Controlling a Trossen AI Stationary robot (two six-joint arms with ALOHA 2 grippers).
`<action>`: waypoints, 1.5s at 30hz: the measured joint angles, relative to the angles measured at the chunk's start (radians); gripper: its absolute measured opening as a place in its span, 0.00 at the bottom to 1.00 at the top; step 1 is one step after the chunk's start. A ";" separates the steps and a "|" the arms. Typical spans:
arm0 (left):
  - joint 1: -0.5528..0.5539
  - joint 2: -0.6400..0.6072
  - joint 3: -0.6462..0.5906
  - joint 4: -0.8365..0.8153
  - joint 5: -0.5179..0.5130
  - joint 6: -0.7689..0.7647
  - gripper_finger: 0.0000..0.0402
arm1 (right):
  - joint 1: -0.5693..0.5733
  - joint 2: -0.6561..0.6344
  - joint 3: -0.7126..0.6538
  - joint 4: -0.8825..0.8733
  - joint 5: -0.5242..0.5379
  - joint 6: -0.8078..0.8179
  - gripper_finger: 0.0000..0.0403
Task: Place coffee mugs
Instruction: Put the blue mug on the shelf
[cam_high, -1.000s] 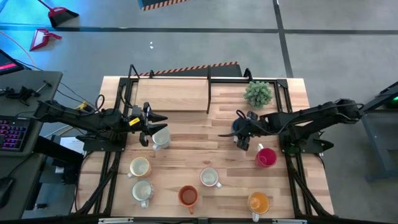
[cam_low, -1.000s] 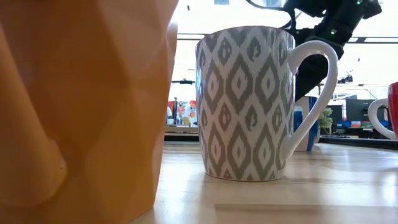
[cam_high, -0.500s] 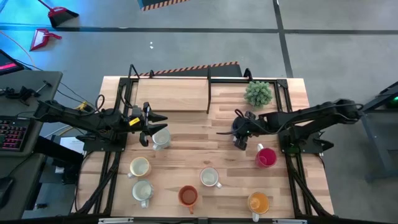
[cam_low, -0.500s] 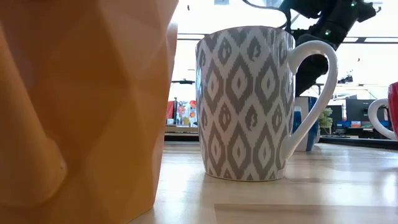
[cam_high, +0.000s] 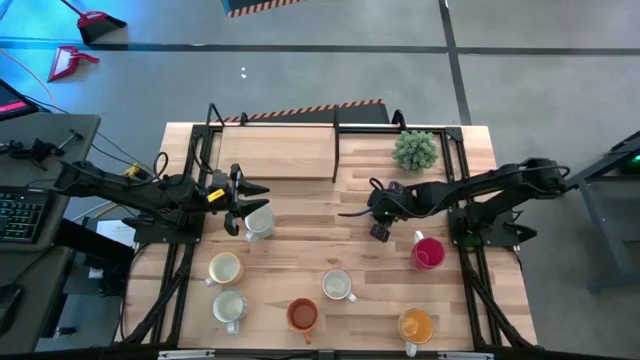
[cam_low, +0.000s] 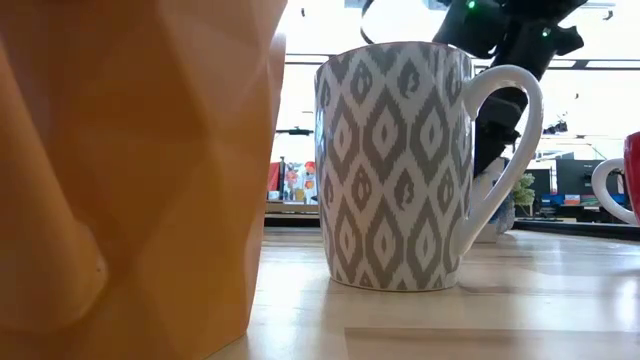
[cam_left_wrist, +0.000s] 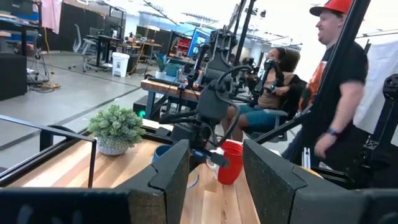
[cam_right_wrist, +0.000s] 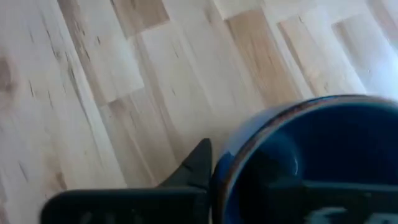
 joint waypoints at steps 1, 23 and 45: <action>0.000 0.000 0.000 0.000 0.000 0.000 0.35 | -0.001 0.002 0.000 0.008 0.002 -0.005 0.04; -0.001 0.000 0.000 0.003 0.008 0.000 0.35 | -0.079 -0.060 0.491 -0.404 0.022 -0.243 0.00; -0.001 -0.010 0.000 -0.158 0.016 0.012 0.35 | -0.184 0.656 1.527 -0.774 -0.095 -0.461 0.00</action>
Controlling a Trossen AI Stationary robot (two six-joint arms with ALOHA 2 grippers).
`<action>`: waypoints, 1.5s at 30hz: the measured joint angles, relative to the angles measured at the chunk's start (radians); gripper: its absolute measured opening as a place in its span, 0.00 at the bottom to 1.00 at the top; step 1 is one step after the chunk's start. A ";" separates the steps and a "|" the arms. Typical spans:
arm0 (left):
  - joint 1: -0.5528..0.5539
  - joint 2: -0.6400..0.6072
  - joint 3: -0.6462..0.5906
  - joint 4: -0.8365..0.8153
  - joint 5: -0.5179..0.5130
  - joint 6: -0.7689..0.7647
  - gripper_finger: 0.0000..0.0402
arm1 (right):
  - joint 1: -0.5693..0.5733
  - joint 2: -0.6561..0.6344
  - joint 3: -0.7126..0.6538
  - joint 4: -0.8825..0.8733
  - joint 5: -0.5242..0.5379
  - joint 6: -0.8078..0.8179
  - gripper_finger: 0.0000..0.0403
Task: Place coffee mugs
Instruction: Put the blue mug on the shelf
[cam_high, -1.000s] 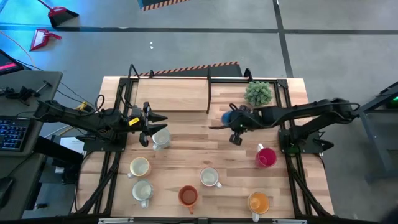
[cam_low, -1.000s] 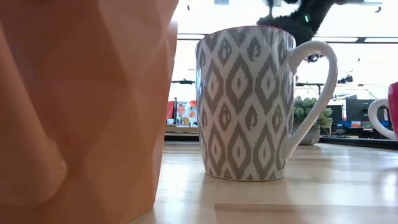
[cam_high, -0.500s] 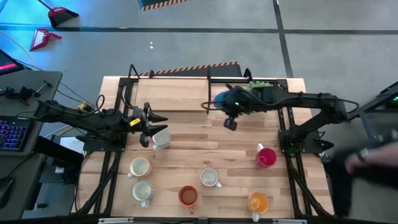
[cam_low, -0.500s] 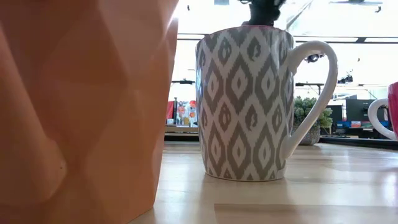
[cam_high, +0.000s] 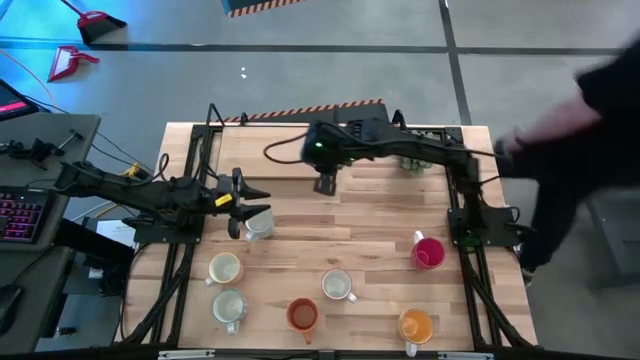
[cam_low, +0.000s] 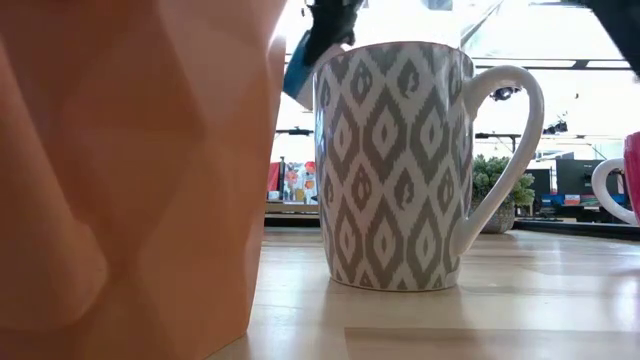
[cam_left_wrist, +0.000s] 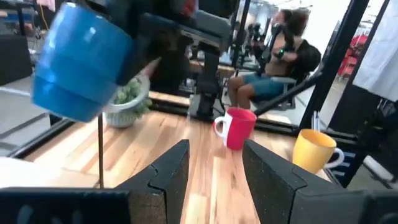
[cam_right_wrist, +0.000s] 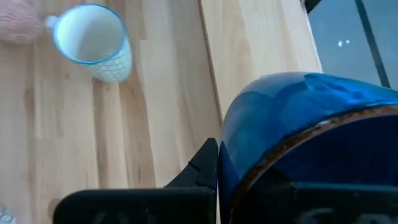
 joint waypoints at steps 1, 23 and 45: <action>-0.001 0.000 0.000 -0.017 0.008 -0.008 0.35 | -0.005 0.037 0.049 -0.026 -0.010 0.000 0.00; -0.001 -0.005 0.000 -0.191 0.098 -0.030 0.35 | -0.096 0.180 -0.019 0.092 -0.101 0.027 0.00; -0.001 -0.004 0.000 -0.191 0.099 -0.030 0.35 | -0.169 0.230 -0.027 0.111 -0.174 0.062 0.00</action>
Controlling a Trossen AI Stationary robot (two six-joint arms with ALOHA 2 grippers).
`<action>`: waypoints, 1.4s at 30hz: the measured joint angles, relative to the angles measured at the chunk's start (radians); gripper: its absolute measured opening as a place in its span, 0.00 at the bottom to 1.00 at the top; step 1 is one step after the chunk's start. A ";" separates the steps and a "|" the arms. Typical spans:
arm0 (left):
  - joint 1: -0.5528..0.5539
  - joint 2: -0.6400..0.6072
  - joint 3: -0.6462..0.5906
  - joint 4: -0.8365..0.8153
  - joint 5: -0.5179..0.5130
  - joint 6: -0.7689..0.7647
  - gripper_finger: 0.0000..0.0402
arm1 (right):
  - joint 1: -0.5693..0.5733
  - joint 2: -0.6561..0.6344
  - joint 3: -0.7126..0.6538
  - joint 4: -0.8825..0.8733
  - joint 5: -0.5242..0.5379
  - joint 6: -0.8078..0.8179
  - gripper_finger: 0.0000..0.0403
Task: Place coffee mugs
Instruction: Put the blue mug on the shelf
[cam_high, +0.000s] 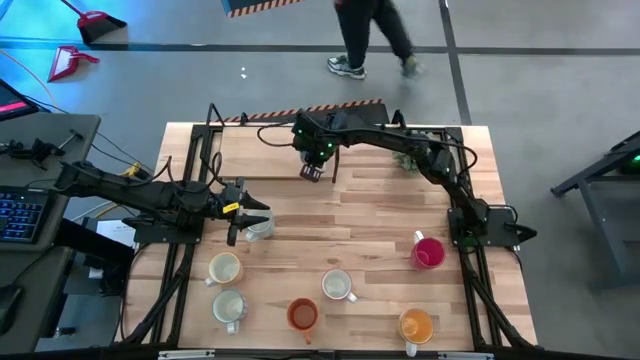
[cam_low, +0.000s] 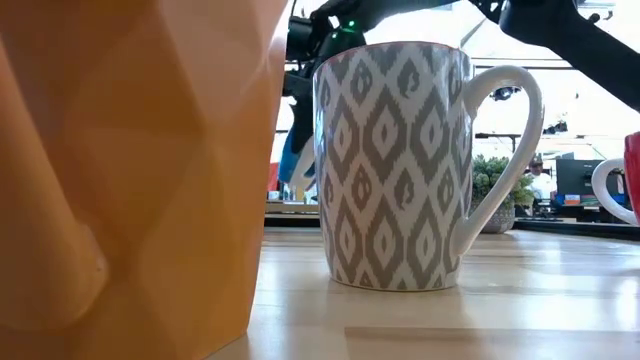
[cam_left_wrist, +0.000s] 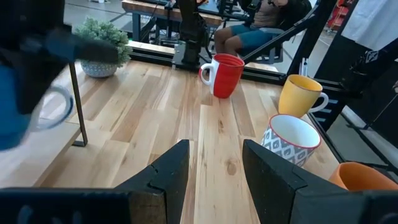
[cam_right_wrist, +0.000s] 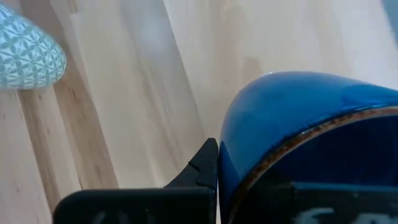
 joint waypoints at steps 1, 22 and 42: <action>0.000 0.000 0.000 0.000 0.000 0.000 0.35 | 0.002 0.009 0.000 -0.004 -0.004 0.002 0.00; 0.000 0.000 0.000 -0.007 0.004 0.000 0.35 | 0.011 0.029 0.000 -0.045 -0.002 0.018 0.00; 0.000 0.000 0.000 -0.007 0.004 0.001 0.35 | 0.011 0.029 0.000 -0.030 0.004 0.040 0.03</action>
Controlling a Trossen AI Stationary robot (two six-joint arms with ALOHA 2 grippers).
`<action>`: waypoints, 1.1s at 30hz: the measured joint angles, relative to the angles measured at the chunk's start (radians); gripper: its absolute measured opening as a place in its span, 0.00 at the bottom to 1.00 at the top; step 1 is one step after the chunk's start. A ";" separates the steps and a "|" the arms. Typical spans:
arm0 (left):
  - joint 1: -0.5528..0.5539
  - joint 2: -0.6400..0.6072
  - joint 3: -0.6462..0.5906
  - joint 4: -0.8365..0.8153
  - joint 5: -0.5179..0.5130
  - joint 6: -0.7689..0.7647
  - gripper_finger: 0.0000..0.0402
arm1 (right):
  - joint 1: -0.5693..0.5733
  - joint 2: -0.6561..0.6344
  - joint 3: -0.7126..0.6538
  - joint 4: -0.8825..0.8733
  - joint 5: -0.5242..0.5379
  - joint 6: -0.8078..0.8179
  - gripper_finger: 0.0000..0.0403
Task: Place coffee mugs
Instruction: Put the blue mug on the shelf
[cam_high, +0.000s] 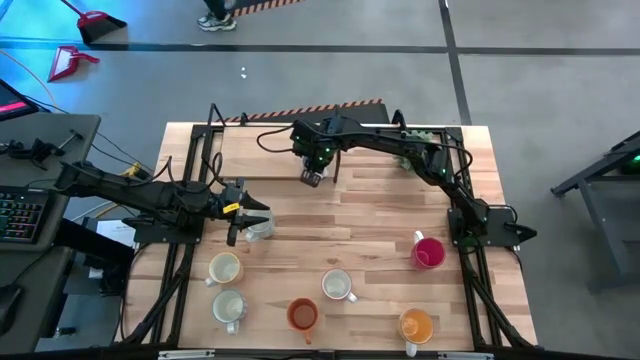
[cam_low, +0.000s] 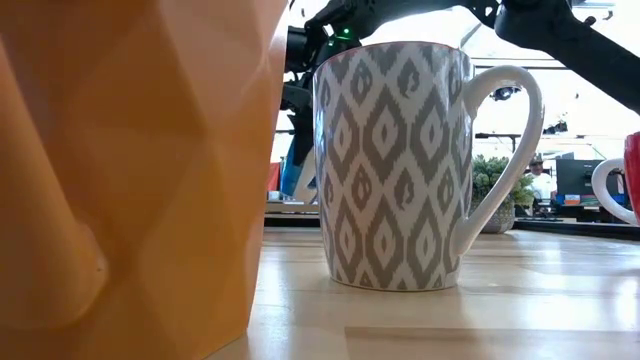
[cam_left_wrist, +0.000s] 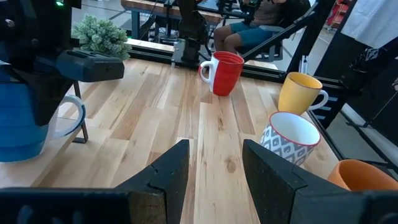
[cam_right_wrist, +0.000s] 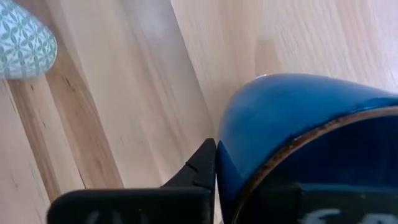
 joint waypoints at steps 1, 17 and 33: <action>0.000 0.000 0.000 0.000 0.000 0.000 0.35 | 0.000 0.000 0.000 0.004 0.001 0.001 0.04; 0.000 0.000 0.000 0.000 0.000 0.000 0.35 | 0.000 -0.001 0.000 0.021 0.023 0.007 0.15; 0.000 0.000 0.000 -0.001 0.000 0.010 0.35 | 0.010 -0.001 0.000 0.053 0.020 0.026 0.17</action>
